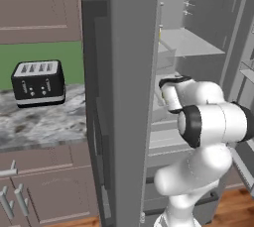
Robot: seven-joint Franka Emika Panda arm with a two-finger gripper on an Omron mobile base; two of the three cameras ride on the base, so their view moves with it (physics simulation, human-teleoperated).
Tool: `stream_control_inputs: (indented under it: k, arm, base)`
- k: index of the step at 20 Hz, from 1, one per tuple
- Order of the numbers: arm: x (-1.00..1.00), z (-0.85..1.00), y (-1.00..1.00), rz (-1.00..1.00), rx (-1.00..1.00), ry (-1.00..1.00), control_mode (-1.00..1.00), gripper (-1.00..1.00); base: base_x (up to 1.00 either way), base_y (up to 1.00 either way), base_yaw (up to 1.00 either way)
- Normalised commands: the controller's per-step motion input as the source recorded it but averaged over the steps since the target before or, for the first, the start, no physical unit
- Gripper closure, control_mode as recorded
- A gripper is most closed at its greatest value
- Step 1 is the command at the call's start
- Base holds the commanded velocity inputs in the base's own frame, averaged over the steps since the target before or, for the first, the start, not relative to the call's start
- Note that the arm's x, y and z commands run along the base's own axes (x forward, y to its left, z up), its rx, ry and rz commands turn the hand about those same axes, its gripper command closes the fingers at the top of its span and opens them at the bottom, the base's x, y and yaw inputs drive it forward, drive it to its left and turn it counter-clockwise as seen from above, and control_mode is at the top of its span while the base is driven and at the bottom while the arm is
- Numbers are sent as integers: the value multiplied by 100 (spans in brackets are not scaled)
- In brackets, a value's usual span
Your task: Pick cucumber from the fridge and place it on the plate on the counter.
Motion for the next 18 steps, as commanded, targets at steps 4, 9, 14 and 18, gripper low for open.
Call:
stream_control_inputs:
  k: [4,9,14,18]
  arm:
    - [-21,100,-2,10,-3,24,-100,100]
    - [-34,100,-31,15,0,17,-100,100]
    - [-52,92,-27,15,0,11,-100,100]
    - [-83,35,-2,5,-4,4,-100,100]
  base:
    - [0,0,0]
    - [0,0,0]
    - [0,0,0]
    - [0,0,0]
